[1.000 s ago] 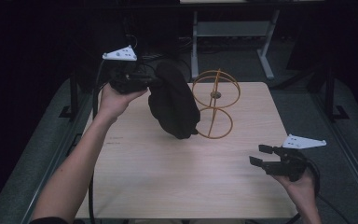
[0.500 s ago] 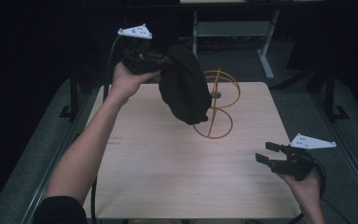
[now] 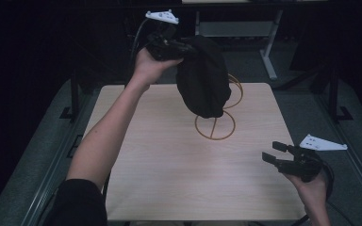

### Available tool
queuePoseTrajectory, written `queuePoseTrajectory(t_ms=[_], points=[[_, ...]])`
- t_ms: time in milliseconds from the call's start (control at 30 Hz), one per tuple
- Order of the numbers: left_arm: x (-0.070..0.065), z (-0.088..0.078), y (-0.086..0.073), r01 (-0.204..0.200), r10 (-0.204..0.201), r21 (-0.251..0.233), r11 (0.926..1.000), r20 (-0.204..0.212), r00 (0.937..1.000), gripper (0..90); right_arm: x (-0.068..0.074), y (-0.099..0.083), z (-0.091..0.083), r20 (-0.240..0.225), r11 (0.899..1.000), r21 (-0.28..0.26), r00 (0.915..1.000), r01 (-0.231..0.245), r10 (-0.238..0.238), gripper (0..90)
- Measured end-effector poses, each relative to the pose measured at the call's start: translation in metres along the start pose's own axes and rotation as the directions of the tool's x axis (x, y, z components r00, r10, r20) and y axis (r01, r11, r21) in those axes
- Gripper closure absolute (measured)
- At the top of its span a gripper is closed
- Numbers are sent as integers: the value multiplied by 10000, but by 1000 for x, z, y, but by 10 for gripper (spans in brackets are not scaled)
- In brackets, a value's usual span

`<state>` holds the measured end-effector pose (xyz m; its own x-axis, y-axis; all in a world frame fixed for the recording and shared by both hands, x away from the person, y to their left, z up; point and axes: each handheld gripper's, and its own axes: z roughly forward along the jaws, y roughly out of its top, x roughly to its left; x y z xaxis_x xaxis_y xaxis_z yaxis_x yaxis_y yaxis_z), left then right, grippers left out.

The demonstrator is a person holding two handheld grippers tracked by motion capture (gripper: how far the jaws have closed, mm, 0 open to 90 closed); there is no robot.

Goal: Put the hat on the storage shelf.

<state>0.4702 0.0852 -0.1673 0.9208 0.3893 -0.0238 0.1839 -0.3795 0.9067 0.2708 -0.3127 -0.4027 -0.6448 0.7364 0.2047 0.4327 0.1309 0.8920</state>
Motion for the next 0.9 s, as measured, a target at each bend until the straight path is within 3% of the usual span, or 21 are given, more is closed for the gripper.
queuePoseTrajectory(t_ms=[233, 500, 733, 900], points=[[2, 30, 15, -31, 36, 492, 9988, -97, 9999, 871, -2, -2, -2, 55, 9999, -61, 9999, -91, 91, 306], [7, 57, 18, 198, -186, 908, 9957, -133, 9997, 870, -5, -5, -1, -49, 9999, 13, 9999, -132, 133, 315], [13, 82, 16, 651, -644, 1425, 9876, -96, 9979, 867, -6, -6, -1, -53, 9999, 12, 9999, -113, 114, 316], [15, 104, 17, 724, -732, 1871, 9797, -27, 9973, 861, -6, -6, -1, -50, 9999, 23, 9999, -164, 164, 319]])
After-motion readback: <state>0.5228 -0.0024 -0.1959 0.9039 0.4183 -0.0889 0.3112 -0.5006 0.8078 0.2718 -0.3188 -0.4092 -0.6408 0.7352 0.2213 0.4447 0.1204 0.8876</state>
